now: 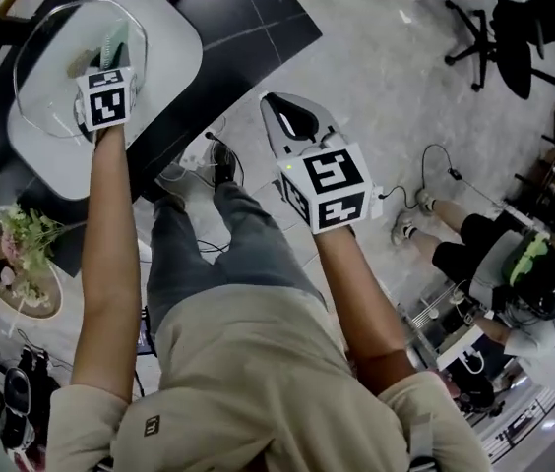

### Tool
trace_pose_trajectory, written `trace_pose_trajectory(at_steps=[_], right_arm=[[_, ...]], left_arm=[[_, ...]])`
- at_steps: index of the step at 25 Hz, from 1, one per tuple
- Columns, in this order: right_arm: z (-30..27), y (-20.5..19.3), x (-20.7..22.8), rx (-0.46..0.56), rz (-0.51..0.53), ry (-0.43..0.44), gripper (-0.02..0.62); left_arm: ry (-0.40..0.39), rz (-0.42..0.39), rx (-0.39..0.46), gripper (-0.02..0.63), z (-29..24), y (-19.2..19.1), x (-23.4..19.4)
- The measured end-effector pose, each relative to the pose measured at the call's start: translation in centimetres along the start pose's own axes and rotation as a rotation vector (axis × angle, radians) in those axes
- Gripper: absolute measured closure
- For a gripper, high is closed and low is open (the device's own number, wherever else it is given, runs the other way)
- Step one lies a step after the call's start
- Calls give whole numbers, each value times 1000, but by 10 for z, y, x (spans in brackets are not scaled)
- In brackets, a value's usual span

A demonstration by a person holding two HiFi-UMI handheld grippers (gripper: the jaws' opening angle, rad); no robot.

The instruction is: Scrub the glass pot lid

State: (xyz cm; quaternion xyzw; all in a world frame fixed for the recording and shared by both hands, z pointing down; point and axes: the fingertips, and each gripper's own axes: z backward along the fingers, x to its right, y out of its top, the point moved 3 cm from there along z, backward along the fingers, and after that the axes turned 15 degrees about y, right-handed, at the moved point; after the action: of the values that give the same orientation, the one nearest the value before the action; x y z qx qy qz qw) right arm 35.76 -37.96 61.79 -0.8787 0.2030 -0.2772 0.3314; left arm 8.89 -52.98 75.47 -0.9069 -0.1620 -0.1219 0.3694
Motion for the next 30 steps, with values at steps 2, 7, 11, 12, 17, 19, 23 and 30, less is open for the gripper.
trace_pose_trajectory(at_steps=[2,7,11,12,17,19,23,30], right_arm=[[6,-4,7,-2,-6,-21,568],[-6,-4,12,-27,2,-20,568],[-25,2,-5,-39,11,13,568],[-29,5,-9,-38,18,18,568],[-51,11,-33,-51,46,35,568],[-59,15,-42,-59,63,50,568],[-81,26,-69,-66,102,88,568],[-112,34,-119,-83,140,130,568]], left_arm=[[-33,-9,8,514,-7,6,17],[-22,15,13,514,-11,0,5],[-17,17,-16,514,-12,-19,-14],[-16,20,-17,514,-12,-21,-18],[-4,31,-21,514,-8,-40,-46],[18,44,-30,514,-4,-52,-66],[89,64,-39,512,9,-75,-118],[173,32,-62,512,34,-119,-182]])
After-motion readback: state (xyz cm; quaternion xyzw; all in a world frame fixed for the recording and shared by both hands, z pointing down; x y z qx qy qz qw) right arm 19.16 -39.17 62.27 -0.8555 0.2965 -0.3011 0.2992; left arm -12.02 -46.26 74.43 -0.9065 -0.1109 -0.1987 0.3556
